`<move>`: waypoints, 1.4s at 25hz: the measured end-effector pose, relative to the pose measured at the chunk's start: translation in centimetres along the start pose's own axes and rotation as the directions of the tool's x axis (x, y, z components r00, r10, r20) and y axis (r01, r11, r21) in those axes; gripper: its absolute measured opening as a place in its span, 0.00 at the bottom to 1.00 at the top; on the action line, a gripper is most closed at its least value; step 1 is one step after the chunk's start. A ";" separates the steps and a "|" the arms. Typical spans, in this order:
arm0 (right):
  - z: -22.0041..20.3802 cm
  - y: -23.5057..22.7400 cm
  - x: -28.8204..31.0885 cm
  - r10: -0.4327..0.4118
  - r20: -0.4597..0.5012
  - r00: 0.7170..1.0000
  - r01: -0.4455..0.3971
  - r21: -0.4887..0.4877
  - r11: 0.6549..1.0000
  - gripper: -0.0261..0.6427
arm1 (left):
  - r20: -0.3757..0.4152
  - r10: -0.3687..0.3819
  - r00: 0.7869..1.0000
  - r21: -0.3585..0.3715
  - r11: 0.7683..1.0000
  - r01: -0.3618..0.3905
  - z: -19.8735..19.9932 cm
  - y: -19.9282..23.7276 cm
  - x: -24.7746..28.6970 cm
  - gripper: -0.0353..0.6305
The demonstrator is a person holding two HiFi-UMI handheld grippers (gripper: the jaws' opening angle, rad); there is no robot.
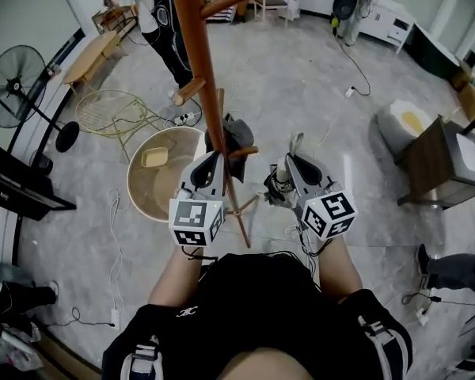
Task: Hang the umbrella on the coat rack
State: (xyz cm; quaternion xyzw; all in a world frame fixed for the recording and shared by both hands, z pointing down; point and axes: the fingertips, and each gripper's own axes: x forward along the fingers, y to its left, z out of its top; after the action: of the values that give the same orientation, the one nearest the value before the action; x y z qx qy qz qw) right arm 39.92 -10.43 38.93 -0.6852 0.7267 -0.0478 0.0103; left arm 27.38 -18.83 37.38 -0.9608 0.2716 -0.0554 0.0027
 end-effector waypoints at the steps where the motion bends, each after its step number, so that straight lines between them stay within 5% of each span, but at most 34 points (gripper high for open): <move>1: -0.1 -0.5 0.5 0.035 -0.008 0.999 -0.036 -0.007 0.999 0.07 | -0.008 0.026 1.000 -0.004 1.000 -0.026 -0.1 0.0 0.6 0.08; 8: -1.8 -0.8 4.0 0.281 -0.071 0.957 -0.283 -0.024 0.959 0.07 | -0.064 0.198 0.978 -0.030 0.979 -0.200 -1.9 1.1 1.8 0.08; 16: -4.9 2.1 6.5 0.520 -0.145 0.842 -0.521 0.031 0.853 0.07 | -0.096 0.373 0.923 -0.066 0.923 -0.380 -3.6 2.5 -0.5 0.08; 26: -7.9 3.0 8.1 0.626 -0.208 0.752 -0.624 0.082 0.777 0.07 | -0.120 0.516 0.848 -0.087 0.845 -0.527 -5.1 3.1 -2.9 0.08; 35: -9.4 1.0 7.8 0.652 -0.250 0.716 -0.649 0.104 0.753 0.07 | -0.128 0.558 0.820 -0.097 0.816 -0.570 -5.8 1.7 -2.6 0.08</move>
State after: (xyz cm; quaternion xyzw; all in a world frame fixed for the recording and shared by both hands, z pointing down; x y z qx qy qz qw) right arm 37.70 -17.61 48.59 -0.3730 0.9149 -0.1374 -0.0702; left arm 23.62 -18.76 42.83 -0.8315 0.5469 -0.0792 -0.0565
